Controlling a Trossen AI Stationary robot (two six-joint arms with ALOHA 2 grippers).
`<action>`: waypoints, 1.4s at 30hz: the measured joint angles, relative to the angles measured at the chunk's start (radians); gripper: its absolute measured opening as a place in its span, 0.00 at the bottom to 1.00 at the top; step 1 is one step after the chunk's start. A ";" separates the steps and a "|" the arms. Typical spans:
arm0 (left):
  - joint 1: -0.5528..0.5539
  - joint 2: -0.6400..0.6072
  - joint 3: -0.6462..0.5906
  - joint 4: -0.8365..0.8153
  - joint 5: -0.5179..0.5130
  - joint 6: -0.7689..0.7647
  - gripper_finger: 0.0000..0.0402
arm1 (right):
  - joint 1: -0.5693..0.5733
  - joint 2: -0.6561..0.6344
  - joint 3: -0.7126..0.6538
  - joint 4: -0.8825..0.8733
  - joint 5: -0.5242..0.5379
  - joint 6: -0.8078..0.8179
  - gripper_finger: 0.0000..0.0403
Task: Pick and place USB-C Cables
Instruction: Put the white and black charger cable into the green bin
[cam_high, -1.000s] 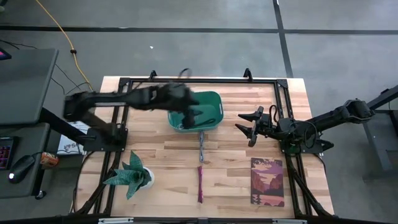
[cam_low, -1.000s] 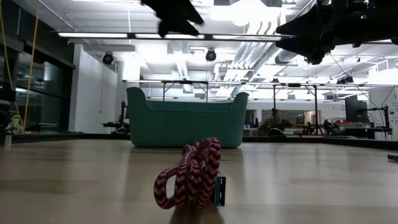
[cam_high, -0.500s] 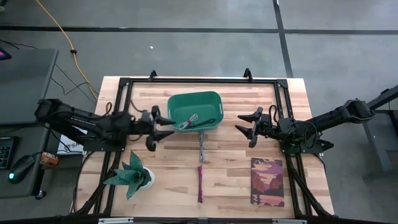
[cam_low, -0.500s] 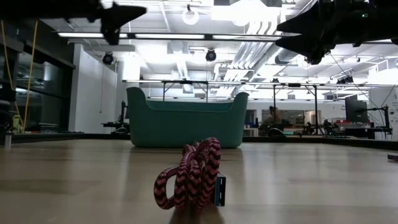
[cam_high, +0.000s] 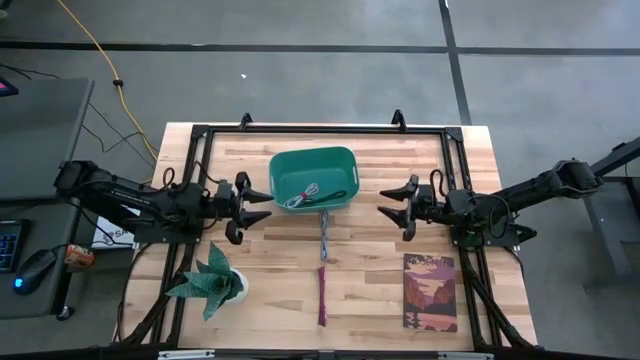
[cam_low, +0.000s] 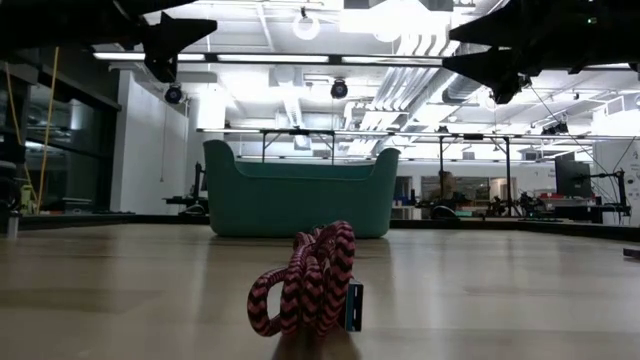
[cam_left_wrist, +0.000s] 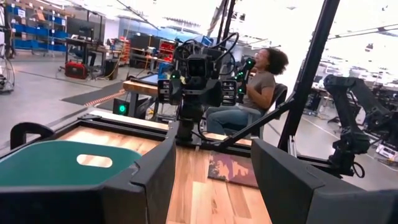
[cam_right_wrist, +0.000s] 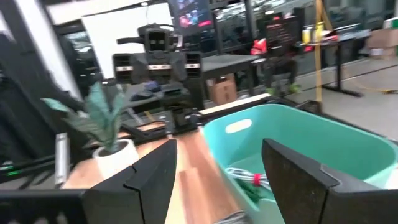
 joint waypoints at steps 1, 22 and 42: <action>0.000 0.000 0.000 0.000 0.001 -0.001 0.47 | 0.001 0.000 0.000 0.003 -0.019 0.010 0.56; -0.001 0.001 0.000 0.000 0.016 -0.008 0.47 | 0.001 0.084 0.008 0.107 -0.168 0.075 0.56; -0.001 0.001 0.000 0.000 0.016 -0.008 0.47 | 0.123 0.472 0.568 -0.533 0.032 0.304 0.56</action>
